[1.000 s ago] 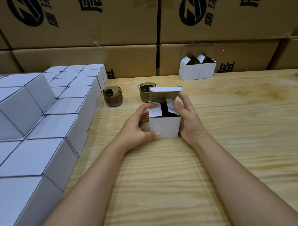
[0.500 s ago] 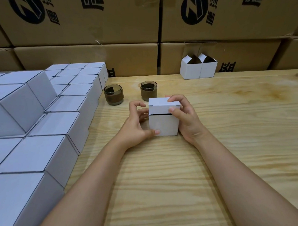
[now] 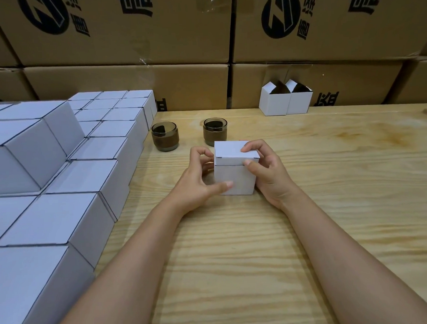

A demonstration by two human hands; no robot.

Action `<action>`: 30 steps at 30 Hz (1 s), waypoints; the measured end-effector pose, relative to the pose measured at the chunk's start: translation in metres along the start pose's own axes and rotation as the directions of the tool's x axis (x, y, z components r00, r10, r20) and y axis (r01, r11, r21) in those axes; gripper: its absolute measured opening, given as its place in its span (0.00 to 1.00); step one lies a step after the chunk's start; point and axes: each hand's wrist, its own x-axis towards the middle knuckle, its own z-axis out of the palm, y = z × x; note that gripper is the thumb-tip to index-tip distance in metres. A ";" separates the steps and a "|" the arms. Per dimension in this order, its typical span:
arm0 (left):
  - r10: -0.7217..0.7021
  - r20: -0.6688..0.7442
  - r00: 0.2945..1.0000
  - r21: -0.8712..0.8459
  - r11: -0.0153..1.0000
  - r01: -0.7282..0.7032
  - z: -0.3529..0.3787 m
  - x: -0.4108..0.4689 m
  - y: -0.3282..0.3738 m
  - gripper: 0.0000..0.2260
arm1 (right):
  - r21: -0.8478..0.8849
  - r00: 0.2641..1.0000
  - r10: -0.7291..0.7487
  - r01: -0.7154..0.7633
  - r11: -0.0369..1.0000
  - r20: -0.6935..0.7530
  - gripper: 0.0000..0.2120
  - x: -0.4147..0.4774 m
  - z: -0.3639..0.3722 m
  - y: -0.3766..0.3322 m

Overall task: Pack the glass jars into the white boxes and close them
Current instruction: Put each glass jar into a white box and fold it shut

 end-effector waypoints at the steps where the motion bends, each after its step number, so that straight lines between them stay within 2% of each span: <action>1: -0.026 -0.026 0.999 -0.058 0.998 0.024 0.003 0.000 0.003 0.23 | 0.002 1.000 0.004 -0.004 1.000 0.006 0.08 0.000 0.000 0.000; 4: -0.152 -0.169 0.974 -0.141 0.982 0.129 0.009 0.005 0.007 0.21 | 0.046 0.998 0.052 -0.053 0.998 0.033 0.06 0.000 0.001 -0.003; 6: -0.179 -0.220 0.959 -0.155 0.977 0.147 0.011 0.008 0.007 0.15 | 0.040 0.996 0.081 -0.083 0.996 0.046 0.07 0.000 0.002 -0.005; 8: -0.194 -0.236 0.952 -0.207 0.967 0.146 0.010 0.009 0.006 0.12 | -0.024 0.995 0.081 -0.080 0.997 0.054 0.08 0.000 0.003 -0.006; 12: -0.196 -0.235 0.952 -0.341 0.934 0.108 0.006 0.007 0.008 0.14 | -0.140 0.991 0.101 -0.088 0.986 0.093 0.09 -0.003 0.002 -0.008; 15: -0.151 -0.268 0.951 -0.360 0.932 0.046 0.006 0.002 0.005 0.15 | -0.146 0.987 0.125 -0.109 0.983 0.102 0.15 -0.007 -0.001 -0.010; 18: -0.093 -0.336 0.937 -0.319 0.948 -0.020 0.005 -0.001 0.002 0.14 | -0.318 0.985 0.125 -0.082 0.944 0.116 0.27 -0.011 0.000 -0.009; 21: -0.110 -0.397 0.911 -0.310 0.950 -0.021 0.005 0.002 0.001 0.07 | -0.380 0.997 0.063 -0.074 0.922 -0.041 0.35 -0.009 0.006 -0.008; 23: -0.182 -0.485 0.856 -0.325 0.946 0.017 0.005 0.005 0.000 0.05 | -0.341 0.982 0.009 -0.074 0.937 -0.186 0.38 -0.004 0.010 -0.016; 25: -0.200 -0.553 0.809 -0.222 0.971 0.088 0.004 0.008 -0.004 0.08 | -0.306 0.962 -0.035 -0.052 0.951 -0.270 0.41 0.006 0.016 -0.029; 26: -0.165 -0.571 0.804 -0.085 0.986 0.142 0.003 0.009 -0.006 0.10 | -0.298 0.960 -0.056 -0.030 0.954 -0.276 0.42 0.012 0.022 -0.037; 28: -0.075 -0.561 0.825 0.216 0.948 0.233 0.005 0.008 -0.010 0.16 | -0.271 0.974 -0.081 0.021 0.962 -0.211 0.40 0.026 0.042 -0.053; 30: -0.021 -0.503 0.864 0.402 0.879 0.255 0.008 0.010 -0.012 0.17 | -0.249 0.992 -0.087 0.062 0.966 -0.091 0.36 0.044 0.070 -0.062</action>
